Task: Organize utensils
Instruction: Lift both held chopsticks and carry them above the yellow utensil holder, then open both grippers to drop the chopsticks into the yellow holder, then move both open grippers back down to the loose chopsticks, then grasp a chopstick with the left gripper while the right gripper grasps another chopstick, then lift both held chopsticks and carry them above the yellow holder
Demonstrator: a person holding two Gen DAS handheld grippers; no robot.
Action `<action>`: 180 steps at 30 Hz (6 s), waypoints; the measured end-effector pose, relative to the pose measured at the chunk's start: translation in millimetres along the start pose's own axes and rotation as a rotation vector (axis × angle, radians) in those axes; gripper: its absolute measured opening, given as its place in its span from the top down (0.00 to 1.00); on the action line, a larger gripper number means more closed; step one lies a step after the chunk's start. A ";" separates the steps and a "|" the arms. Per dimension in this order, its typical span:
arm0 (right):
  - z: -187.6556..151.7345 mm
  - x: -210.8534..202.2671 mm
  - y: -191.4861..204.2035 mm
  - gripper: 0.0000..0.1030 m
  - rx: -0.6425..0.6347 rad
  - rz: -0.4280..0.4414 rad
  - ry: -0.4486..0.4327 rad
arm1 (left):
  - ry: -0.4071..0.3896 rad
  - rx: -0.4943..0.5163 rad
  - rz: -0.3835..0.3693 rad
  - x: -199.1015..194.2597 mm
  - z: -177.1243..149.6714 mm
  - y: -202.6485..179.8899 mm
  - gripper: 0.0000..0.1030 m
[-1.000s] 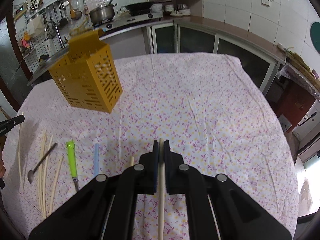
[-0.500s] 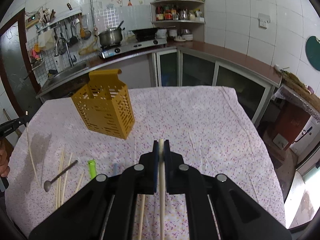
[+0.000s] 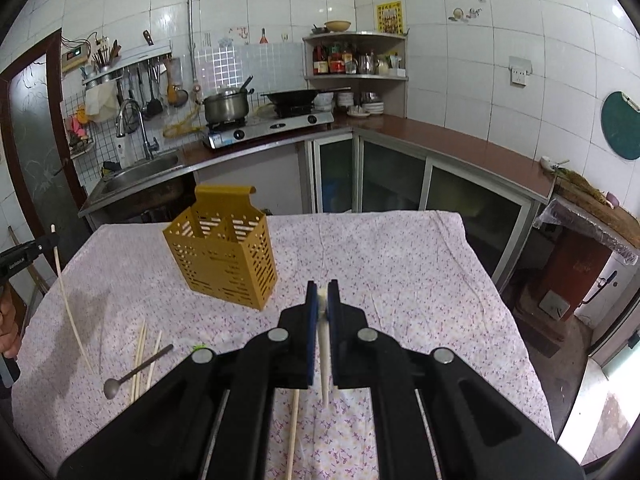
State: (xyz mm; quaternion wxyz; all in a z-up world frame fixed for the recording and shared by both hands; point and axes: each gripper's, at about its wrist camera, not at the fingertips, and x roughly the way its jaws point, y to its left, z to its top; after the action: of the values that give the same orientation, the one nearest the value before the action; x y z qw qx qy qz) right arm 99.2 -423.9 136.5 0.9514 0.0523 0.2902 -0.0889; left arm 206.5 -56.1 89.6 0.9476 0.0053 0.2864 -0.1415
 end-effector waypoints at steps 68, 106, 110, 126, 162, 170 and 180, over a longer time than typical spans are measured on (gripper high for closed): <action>159.6 101.7 99.4 0.89 -0.086 0.152 -0.165 | -0.194 0.074 -0.102 119.4 151.7 -94.3 0.74; -94.5 42.5 -13.5 0.60 0.070 0.020 0.158 | 0.186 -0.076 0.049 37.0 -100.8 21.8 0.66; -95.3 50.6 -6.4 0.60 0.052 0.024 0.175 | 0.223 -0.079 0.049 48.5 -103.8 17.4 0.66; -105.6 94.1 11.5 0.60 0.030 -0.013 0.239 | 0.396 -0.128 0.099 130.2 -95.6 -21.4 0.66; -120.5 148.0 29.4 0.94 -0.003 0.000 0.377 | 0.470 -0.102 0.024 168.7 -105.9 -18.7 0.96; -110.6 145.4 25.4 0.94 0.014 0.004 0.356 | 0.448 -0.130 0.007 160.0 -89.1 -4.6 0.96; -109.2 144.8 23.5 0.94 0.026 0.009 0.350 | 0.436 -0.161 -0.007 159.4 -86.2 1.3 0.96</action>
State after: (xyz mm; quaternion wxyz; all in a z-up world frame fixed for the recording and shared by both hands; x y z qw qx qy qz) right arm 162.8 -404.5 -33.9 0.8861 0.0805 0.4498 -0.0780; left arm 287.0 -89.2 -69.4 0.8601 -0.0407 0.4949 -0.1172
